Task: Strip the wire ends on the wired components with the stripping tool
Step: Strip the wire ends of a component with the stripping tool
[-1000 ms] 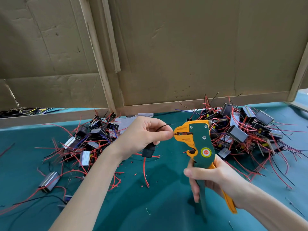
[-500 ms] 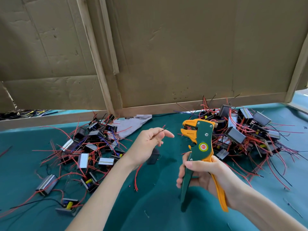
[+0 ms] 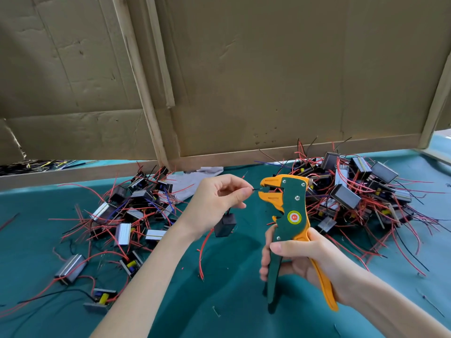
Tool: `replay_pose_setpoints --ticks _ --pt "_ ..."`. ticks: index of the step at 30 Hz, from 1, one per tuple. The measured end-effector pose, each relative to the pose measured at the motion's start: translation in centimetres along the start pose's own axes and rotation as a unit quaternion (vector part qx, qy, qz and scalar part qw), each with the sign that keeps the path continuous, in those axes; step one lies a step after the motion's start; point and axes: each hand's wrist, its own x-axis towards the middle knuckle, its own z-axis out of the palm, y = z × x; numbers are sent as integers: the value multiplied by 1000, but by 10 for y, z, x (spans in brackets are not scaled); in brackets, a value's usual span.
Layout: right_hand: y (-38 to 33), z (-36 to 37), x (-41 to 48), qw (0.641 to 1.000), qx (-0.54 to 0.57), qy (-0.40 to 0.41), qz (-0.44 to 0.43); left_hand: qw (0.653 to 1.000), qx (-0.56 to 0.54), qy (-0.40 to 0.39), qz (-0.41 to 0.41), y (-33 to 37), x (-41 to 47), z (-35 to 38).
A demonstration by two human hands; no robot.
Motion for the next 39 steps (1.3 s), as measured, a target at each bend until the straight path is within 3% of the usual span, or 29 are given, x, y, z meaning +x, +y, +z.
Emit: replay_pose_setpoints --ticks 15,26,30,35,39 --pt "-5 5 -4 999 -30 -16 7 997 32 -70 -24 14 -5 -7" --pt "1 20 -14 993 -86 86 -1 994 54 -87 -31 19 -6 -13" --pt "13 28 -10 982 -35 185 26 989 121 -59 -55 8 -3 -6" --pt "11 27 -2 990 90 103 44 962 271 -19 -27 0 2 -3" --pt "15 22 2 981 151 103 67 949 284 120 70 23 19 0"
